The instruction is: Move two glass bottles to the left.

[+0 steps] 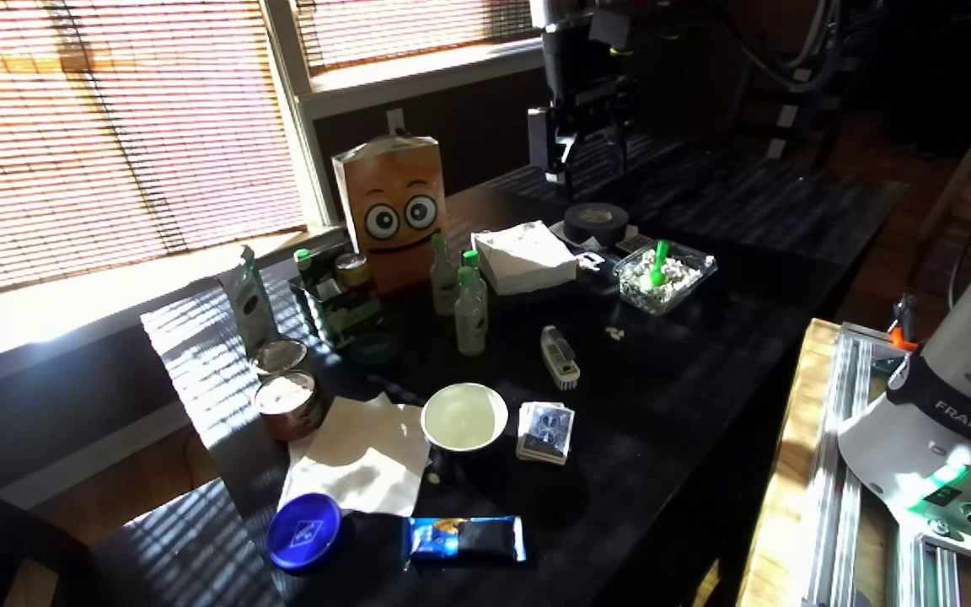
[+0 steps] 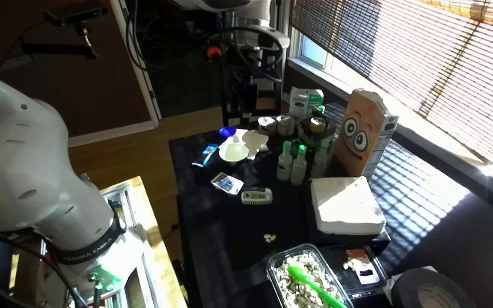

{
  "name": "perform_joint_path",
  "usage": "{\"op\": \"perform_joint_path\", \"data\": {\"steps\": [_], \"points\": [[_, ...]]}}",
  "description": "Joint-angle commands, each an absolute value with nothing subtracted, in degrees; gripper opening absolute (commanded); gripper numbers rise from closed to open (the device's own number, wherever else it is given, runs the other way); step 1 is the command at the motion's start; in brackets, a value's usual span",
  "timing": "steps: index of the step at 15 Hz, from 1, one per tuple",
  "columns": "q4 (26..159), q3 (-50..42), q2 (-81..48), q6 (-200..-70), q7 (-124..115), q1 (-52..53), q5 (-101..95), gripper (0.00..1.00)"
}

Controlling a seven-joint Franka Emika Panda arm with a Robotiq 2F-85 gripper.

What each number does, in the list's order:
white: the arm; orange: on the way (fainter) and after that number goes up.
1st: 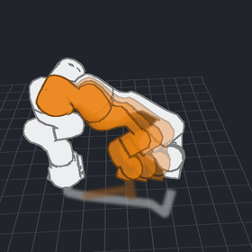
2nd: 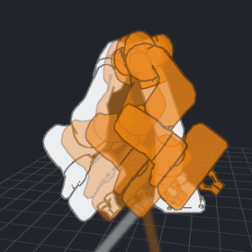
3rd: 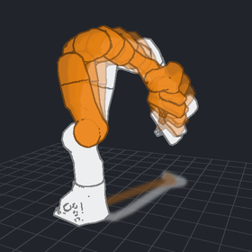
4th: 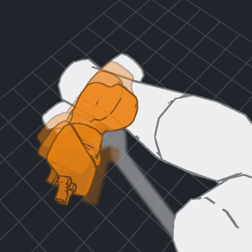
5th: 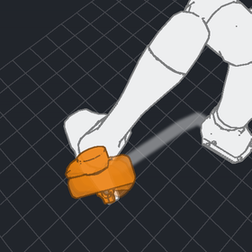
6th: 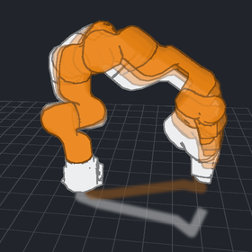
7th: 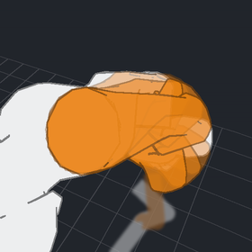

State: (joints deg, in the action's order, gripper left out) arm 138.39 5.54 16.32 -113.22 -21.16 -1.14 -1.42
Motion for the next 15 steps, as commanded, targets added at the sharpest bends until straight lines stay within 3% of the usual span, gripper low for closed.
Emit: {"op": "perform_joint_path", "data": {"steps": [1, 6, 12, 15], "points": [[139.0, 1.7, 10.5, -127.4, -21.9, -3.2, 1.3, 1.00], [134.3, 0.7, -0.4, -138.5, -28.2, -3.3, 0.2, 1.00], [122.9, 0.5, -10.7, -129.1, -47.9, 2.4, -13.0, 1.00], [119.1, 0.9, -13.9, -130.8, -44.5, 3.3, -6.1, 1.00]]}}
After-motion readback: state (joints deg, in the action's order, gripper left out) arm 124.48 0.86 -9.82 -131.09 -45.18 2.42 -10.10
